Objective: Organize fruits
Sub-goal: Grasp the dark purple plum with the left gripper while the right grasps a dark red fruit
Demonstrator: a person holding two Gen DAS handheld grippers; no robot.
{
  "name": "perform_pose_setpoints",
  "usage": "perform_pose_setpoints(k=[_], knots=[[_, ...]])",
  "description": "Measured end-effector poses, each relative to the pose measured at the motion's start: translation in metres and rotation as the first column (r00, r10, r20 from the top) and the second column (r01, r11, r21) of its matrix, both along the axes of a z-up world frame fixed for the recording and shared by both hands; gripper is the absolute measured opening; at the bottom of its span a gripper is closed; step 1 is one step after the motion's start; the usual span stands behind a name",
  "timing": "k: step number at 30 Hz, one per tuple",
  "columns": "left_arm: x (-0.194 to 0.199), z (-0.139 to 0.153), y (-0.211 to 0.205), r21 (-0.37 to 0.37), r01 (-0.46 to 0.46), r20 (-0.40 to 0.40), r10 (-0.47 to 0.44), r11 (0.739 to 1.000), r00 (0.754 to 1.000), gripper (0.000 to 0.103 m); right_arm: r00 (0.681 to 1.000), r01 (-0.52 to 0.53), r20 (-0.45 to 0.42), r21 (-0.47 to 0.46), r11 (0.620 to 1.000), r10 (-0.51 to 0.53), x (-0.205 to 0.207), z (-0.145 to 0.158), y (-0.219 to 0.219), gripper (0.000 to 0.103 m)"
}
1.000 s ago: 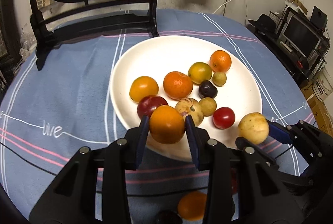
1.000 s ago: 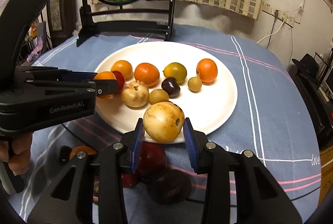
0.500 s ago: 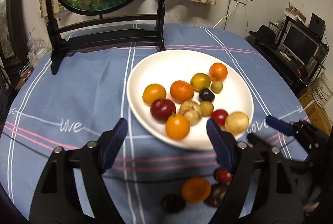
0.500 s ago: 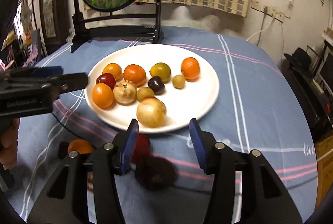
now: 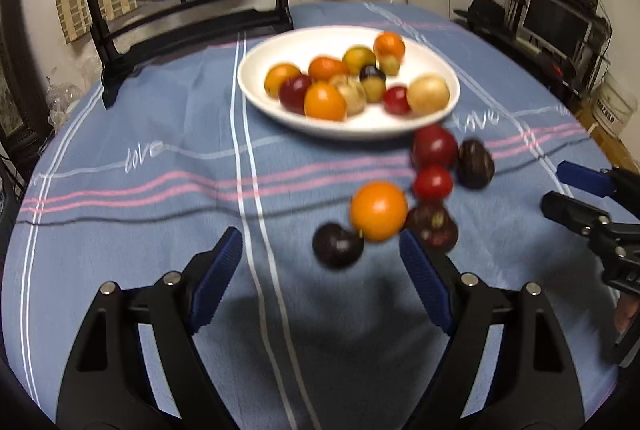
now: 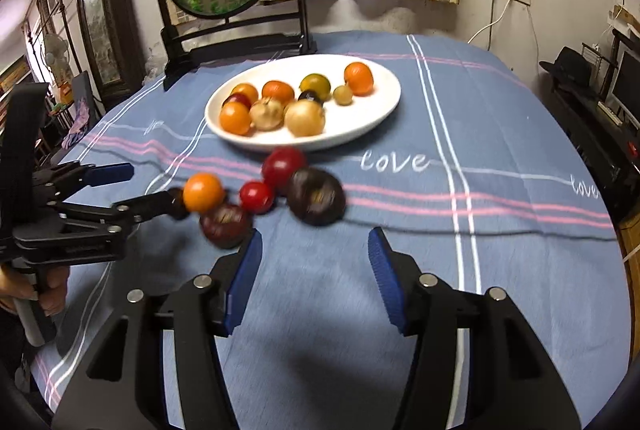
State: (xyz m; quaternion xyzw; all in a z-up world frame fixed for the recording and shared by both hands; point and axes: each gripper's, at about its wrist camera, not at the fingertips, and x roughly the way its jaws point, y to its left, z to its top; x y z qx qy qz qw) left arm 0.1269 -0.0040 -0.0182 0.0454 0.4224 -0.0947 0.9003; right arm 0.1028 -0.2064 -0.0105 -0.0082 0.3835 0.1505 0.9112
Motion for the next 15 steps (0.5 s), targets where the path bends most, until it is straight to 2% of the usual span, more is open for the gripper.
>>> perform_pose_setpoints(k=[4, 8, 12, 15], knots=[[-0.001, -0.009, -0.002, -0.002, 0.013, -0.021, -0.013, 1.000, 1.000, 0.078, 1.000, -0.012, -0.010, 0.019, 1.000, 0.012, -0.008, -0.002, 0.003, 0.055], [0.003, -0.017, -0.004, -0.021, 0.030, -0.043, -0.031, 0.999, 0.999, 0.063, 1.000, -0.023, -0.020, 0.027, 0.999, 0.023, -0.008, -0.004, 0.006, 0.055], [0.012, -0.027, -0.004, -0.022, 0.030, -0.077, -0.032, 0.999, 0.996, 0.043, 0.999, -0.037, -0.036, 0.042, 0.998, 0.039, -0.008, -0.007, 0.009, 0.055], [0.017, -0.031, -0.001, -0.032, 0.043, -0.060, -0.045, 0.999, 0.997, 0.040, 0.995, -0.075, -0.064, 0.056, 0.996, 0.079, -0.008, -0.011, 0.016, 0.055]])
